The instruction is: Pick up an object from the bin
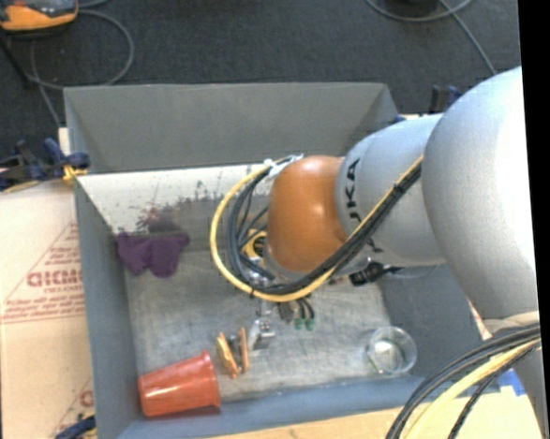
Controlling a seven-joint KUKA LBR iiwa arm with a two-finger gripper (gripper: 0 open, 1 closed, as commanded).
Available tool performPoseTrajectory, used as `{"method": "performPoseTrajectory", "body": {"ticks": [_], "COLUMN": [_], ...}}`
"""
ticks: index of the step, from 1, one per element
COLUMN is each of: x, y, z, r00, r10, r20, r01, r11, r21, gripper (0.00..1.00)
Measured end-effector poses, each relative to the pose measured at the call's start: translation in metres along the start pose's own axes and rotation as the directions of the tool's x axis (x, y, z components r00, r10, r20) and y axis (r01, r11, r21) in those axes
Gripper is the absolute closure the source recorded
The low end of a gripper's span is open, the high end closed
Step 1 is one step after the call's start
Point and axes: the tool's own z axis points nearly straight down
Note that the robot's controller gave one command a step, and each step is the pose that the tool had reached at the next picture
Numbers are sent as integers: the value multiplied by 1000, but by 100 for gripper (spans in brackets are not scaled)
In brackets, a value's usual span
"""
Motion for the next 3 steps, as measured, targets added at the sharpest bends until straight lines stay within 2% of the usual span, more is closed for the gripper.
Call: {"method": "performPoseTrajectory", "body": {"ticks": [1, 2, 3], "x": [29, 37, 29], "y": [10, 21, 54], "z": [10, 4, 8], "r00": [996, 994, 1000], "r10": [93, -113, 20], "r20": [-6, -4, -8], "r01": [-93, 113, -20], "r11": [996, 994, 1000], "r21": [-5, -1, 1], "gripper": [0, 0, 0]}}
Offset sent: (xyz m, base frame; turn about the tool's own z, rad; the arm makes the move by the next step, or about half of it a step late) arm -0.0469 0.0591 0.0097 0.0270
